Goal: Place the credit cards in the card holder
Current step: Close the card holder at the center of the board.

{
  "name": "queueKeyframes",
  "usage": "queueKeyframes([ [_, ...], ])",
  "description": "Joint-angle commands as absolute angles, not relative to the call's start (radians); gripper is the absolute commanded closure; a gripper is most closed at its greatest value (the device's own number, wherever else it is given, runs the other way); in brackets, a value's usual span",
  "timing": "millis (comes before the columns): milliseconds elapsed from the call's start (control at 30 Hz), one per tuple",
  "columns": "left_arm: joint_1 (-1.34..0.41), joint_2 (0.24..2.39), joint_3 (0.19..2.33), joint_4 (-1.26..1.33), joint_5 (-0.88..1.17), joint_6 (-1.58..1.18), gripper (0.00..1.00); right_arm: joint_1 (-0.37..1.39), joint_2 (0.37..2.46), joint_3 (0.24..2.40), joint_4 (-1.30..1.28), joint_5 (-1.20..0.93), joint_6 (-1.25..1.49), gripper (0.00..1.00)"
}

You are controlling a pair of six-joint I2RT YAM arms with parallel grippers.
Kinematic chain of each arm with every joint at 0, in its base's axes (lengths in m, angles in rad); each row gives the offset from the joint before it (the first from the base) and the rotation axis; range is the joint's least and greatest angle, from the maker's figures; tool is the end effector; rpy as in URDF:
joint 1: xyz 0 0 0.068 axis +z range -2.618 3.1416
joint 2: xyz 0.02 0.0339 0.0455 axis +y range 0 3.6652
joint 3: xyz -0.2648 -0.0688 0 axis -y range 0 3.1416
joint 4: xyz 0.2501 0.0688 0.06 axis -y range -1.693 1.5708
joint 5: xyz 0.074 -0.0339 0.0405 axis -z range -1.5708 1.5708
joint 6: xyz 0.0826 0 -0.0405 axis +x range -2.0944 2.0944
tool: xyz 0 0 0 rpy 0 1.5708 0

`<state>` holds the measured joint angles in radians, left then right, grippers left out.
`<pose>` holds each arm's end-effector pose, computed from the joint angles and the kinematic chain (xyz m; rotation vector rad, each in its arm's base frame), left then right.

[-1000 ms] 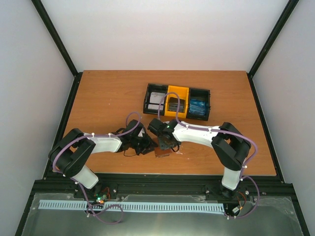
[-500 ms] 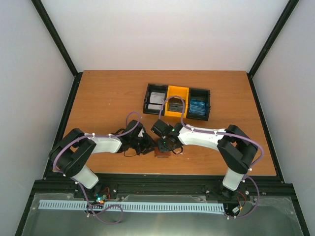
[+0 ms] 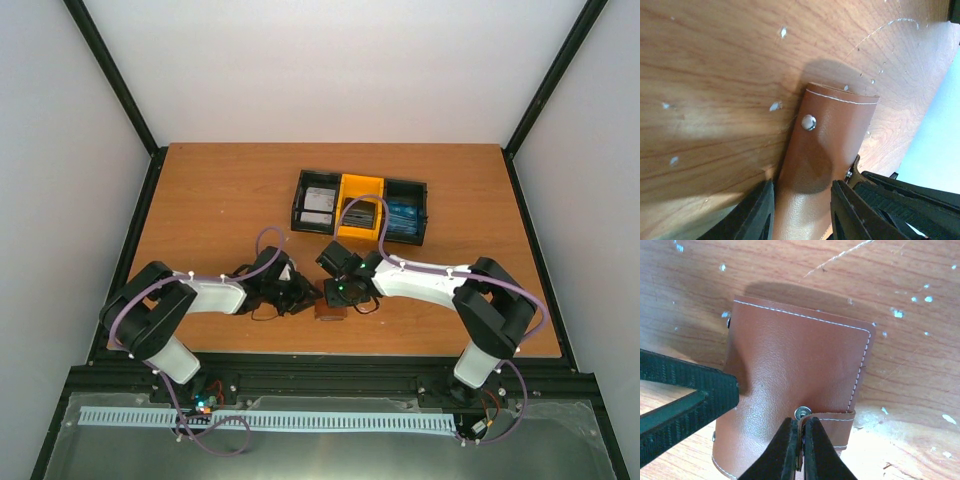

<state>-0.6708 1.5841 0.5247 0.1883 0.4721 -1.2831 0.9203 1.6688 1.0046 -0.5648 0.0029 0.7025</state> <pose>0.2064 -0.2117 0.0766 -0.6230 2.8041 -1.2504 0.2014 0.2643 0.1226 -0.3126 2.8657 0.3579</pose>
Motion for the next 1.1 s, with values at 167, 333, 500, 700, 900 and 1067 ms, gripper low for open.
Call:
queueKeyframes([
  [167, -0.684, 1.671, 0.439, 0.051, 0.38, -1.249, 0.67, 0.917, 1.679, 1.018, -0.511, 0.002, 0.767, 0.97],
  [333, -0.684, 1.662, 0.437, 0.052, 0.379, -1.244, 0.67, 0.916, 1.711, 1.042, -0.519, -0.005, 0.768, 0.92],
  [500, -0.684, 1.662, 0.437, 0.054, 0.379, -1.24, 0.67, 0.917, 1.718, 1.047, -0.52, 0.03, 0.784, 0.88],
  [700, -0.684, 1.663, 0.441, 0.053, 0.382, -1.238, 0.67, 0.917, 1.716, 1.054, -0.537, 0.059, 0.8, 0.88],
  [900, -0.684, 1.664, 0.443, 0.049, 0.378, -1.238, 0.67, 0.917, 1.7, 1.062, -0.561, 0.105, 0.819, 0.88],
  [1067, -0.684, 1.667, 0.443, 0.049, 0.377, -1.239, 0.67, 0.917, 1.705, 1.069, -0.563, 0.097, 0.818, 0.97],
])
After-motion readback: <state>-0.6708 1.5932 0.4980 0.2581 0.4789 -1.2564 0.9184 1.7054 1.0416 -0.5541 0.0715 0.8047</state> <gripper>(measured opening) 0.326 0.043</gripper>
